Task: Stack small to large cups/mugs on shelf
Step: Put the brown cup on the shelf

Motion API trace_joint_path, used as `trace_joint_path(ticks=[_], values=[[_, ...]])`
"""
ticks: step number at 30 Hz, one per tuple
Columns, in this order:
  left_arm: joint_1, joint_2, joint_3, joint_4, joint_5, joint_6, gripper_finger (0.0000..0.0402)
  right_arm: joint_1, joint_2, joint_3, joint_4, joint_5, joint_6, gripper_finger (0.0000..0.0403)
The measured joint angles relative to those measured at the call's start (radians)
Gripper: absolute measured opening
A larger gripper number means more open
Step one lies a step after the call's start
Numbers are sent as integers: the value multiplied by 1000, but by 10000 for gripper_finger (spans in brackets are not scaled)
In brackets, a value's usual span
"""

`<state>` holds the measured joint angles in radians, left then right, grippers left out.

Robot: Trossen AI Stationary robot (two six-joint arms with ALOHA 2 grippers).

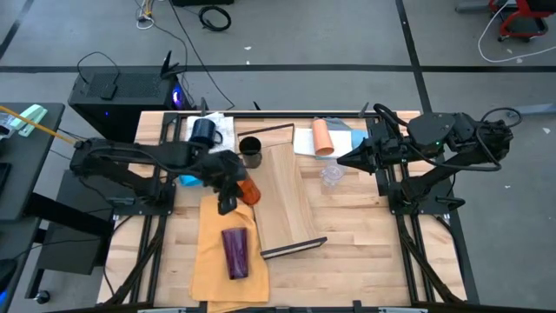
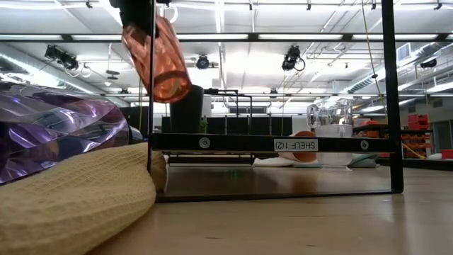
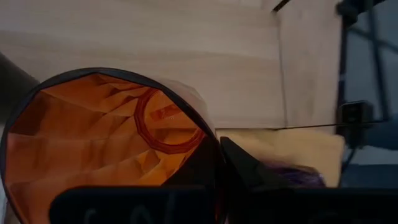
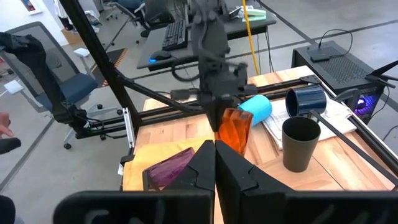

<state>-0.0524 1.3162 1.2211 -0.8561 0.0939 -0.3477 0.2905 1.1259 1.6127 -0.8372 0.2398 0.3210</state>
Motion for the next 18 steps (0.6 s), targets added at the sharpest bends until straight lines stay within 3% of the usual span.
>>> trace_joint_path(ticks=[4, 9, 13, 18], values=[[-12, 69, 83, -93, -67, 15, 13, 0, 0, 0, 0, 0, 8, 9], [-10, 178, 273, -251, -141, 43, 13, 0, 0, 0, 0, 0, 13, 9], [-6, 269, 405, -295, -143, 75, 13, 0, 0, 0, 0, 0, 13, 9], [-7, 369, 458, -354, -134, 136, 13, 0, 0, 0, 0, 0, 13, 9]])
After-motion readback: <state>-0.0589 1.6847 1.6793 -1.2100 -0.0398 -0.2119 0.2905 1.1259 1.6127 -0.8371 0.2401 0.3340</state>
